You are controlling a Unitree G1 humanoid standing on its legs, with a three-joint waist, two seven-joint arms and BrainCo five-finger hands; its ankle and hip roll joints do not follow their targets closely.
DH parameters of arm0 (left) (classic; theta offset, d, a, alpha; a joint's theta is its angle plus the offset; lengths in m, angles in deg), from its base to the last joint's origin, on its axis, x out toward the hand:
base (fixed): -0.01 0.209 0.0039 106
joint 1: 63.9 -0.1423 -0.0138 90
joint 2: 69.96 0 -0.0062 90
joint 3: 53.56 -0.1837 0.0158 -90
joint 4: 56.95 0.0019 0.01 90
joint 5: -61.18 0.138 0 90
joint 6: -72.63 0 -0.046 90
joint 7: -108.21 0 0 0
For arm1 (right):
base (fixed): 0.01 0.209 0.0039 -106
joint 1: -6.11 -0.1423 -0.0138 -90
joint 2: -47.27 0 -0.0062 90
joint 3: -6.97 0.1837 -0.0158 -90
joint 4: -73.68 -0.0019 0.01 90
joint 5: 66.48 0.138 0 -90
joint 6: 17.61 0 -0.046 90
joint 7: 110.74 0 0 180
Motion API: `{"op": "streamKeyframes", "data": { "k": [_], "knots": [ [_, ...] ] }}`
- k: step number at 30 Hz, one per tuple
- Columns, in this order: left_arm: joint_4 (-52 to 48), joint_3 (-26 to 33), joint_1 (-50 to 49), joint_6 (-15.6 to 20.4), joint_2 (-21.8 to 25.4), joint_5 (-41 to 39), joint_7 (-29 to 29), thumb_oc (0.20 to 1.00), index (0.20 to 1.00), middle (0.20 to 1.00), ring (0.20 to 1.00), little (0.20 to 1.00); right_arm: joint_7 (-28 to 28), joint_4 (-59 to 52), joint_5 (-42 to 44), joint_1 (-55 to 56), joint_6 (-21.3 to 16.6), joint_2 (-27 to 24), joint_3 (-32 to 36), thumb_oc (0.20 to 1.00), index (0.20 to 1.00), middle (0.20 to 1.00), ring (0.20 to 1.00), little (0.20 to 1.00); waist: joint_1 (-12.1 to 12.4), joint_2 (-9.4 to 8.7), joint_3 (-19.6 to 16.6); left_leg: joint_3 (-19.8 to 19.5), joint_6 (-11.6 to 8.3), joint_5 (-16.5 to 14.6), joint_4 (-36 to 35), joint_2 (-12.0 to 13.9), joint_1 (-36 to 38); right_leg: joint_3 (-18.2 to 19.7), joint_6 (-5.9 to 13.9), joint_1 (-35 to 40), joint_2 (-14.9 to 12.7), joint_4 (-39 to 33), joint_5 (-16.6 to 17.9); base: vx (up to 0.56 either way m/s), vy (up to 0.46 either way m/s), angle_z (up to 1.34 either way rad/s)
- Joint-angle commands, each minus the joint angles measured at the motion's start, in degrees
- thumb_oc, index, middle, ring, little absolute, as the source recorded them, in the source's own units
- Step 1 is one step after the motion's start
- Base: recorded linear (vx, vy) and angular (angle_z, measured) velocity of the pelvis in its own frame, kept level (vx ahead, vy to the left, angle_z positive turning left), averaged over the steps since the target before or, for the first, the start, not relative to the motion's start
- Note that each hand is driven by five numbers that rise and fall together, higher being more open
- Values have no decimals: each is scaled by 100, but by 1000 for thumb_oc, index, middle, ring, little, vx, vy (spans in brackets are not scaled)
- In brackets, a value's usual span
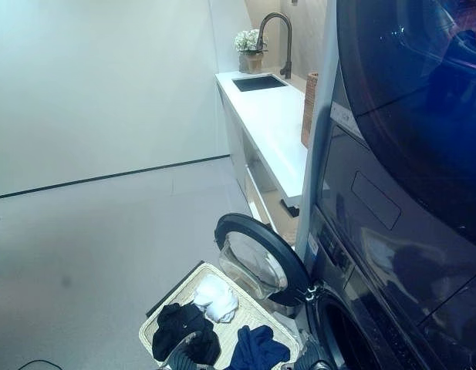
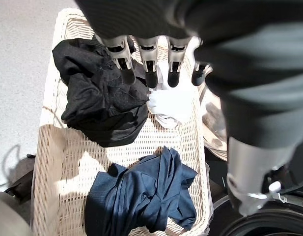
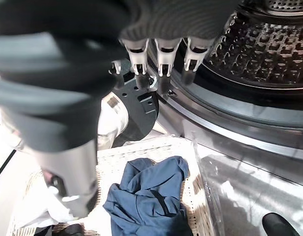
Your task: Put the clothes into the washing machine.
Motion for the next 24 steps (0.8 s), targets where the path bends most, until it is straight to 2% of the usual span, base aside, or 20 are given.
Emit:
{"op": "streamKeyframes", "data": {
  "k": [1,7,10,13,14,15,16,20,21,24],
  "knots": [
    [354,23,595,197,-54,320,113,1000,1000,1000,1000,1000,108,143,50,-558,-205,197,-67,1000,1000,1000,1000,1000,74,-462,274,260,235,-337,5,-319,170,256,250,-25,-299,279,-54,0,0,0],
    [338,61,606,230,-28,349,391,1000,1000,1000,1000,1000,150,124,276,-559,-244,168,-5,1000,1000,1000,1000,1000,79,-478,327,266,228,-322,5,-301,137,266,258,-50,-296,262,-24,0,0,0],
    [319,77,642,179,44,587,1136,1000,1000,1000,1000,1000,182,66,424,-540,-283,107,57,1000,1000,1000,1000,1000,78,-482,403,291,198,-267,5,-262,45,232,266,-108,-304,286,-16,0,0,0],
    [307,70,690,167,76,804,1466,1000,1000,1000,1000,1000,175,24,441,-545,-293,72,59,1000,1000,1000,1000,1000,82,-486,453,310,198,-262,5,-264,24,215,269,-169,-310,335,-22,-9,-10,-1],
    [252,40,795,133,132,1096,2020,1000,1000,1000,1000,1000,195,-34,440,-610,-333,33,34,1000,1000,1000,1000,1000,81,-493,585,401,211,-218,5,-269,-9,196,257,-299,-321,461,-47,-35,-33,-5],
    [243,36,813,133,139,1108,2100,1000,1000,1000,1000,1000,202,-42,441,-625,-340,28,30,1000,1000,1000,1000,1000,81,-495,605,411,212,-215,17,-269,-22,198,254,-321,-322,483,-53,-195,-41,-12],
    [114,33,1041,79,195,1135,2468,1000,1000,1000,1000,1000,306,-114,583,-834,-387,-8,-18,1000,1000,1000,1000,1000,88,-493,857,451,215,-239,366,-249,-346,182,201,-649,-341,887,-175,-256,-26,-15],
    [34,26,1388,66,245,1132,2794,1000,1000,1000,1000,1000,423,-190,761,-1166,-420,-45,-32,1000,1000,1000,1000,1000,82,-493,1198,455,168,-234,731,-227,-785,166,165,-1060,-355,1241,-244,-233,-7,-9],
    [-138,1,1862,-197,290,1236,3249,1000,1000,1000,1000,1000,631,-290,902,-1573,-383,-73,-46,1000,1000,1000,1000,1000,19,-460,1592,536,48,-137,914,-158,-1250,135,143,-1570,-350,1550,-272,-359,19,-7],
    [-390,65,2087,-361,329,1254,3514,1000,1000,1000,1000,1000,742,-451,953,-1659,-382,-134,-58,1000,1000,1000,1000,1000,-39,-451,1774,542,11,-75,923,-158,-1481,185,138,-1845,-315,1610,-252,-168,45,-11]
  ]
}}
